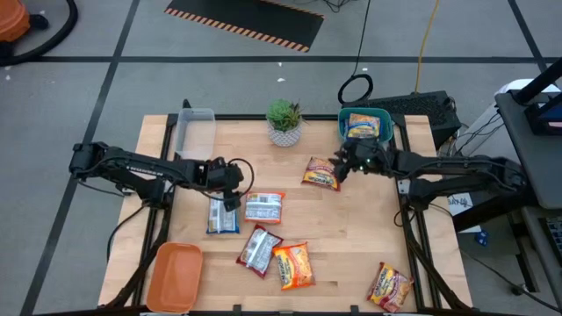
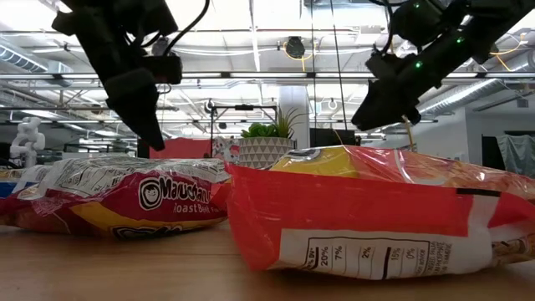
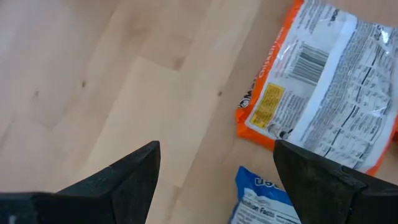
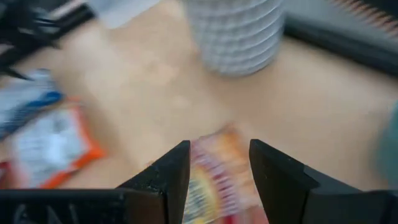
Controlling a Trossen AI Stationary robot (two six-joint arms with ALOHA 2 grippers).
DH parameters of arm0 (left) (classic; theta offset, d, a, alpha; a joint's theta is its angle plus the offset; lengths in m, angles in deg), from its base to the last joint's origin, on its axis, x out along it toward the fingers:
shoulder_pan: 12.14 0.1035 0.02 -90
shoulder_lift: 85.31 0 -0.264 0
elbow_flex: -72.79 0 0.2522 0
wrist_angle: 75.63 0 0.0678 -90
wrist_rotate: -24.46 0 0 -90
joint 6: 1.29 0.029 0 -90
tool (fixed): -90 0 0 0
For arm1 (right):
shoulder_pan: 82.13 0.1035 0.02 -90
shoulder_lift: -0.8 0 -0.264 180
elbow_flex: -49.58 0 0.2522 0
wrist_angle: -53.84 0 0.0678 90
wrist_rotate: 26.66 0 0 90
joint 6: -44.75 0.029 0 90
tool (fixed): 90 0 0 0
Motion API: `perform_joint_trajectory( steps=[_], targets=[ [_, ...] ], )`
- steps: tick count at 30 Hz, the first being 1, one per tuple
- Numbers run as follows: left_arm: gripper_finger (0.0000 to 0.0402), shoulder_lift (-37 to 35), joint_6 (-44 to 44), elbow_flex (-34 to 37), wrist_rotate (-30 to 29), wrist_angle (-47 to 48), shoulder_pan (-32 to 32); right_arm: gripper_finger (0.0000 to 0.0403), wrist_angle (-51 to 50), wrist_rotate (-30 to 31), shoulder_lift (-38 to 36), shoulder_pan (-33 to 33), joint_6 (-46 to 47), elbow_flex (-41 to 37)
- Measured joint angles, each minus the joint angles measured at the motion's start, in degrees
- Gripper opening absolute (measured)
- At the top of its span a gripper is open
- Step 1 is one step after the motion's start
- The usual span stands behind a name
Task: Sort Maruchan noodles
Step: Put the blue noodle pack into the green bin
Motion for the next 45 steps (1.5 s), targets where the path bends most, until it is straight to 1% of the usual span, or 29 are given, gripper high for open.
perform_joint_trajectory(
  steps=[2,6,11,15,21,25,27,37,45],
  targets=[
    [0.0317,0.0,-1.4,0.0,0.0,0.0,-0.7,0.0157,-0.2,-2.3,0.0,2.2,4.3,0.0],
    [0.0317,0.0,-4.0,0.0,0.0,0.1,-3.1,0.0157,-0.7,-1.7,0.0,8.4,10.4,0.0],
    [0.0317,0.0,-7.9,0.0,0.0,1.6,-7.1,0.0157,-0.6,4.4,0.0,16.3,16.3,0.0],
    [0.0317,0.0,-11.7,0.0,0.0,3.7,-10.4,0.0157,0.6,8.5,0.0,21.2,19.4,0.0],
    [0.0317,0.0,-14.5,0.0,-0.1,4.5,-14.3,0.0157,4.9,14.6,0.0,26.7,21.2,0.0],
    [0.0317,0.0,-15.7,0.0,-1.7,4.5,-15.9,0.0157,6.6,18.9,0.6,29.9,22.1,0.0],
    [0.0317,0.0,-16.0,0.0,-2.1,4.5,-16.3,0.0157,6.8,20.2,1.2,31.2,23.2,0.0],
    [0.0317,0.0,-16.1,0.0,-3.0,5.0,-16.5,0.0157,11.9,20.1,5.3,32.7,24.1,0.0],
    [0.0317,0.0,-16.2,0.0,-3.0,11.5,-16.4,0.0157,12.3,18.7,6.3,32.9,24.7,0.0]
  ],
)
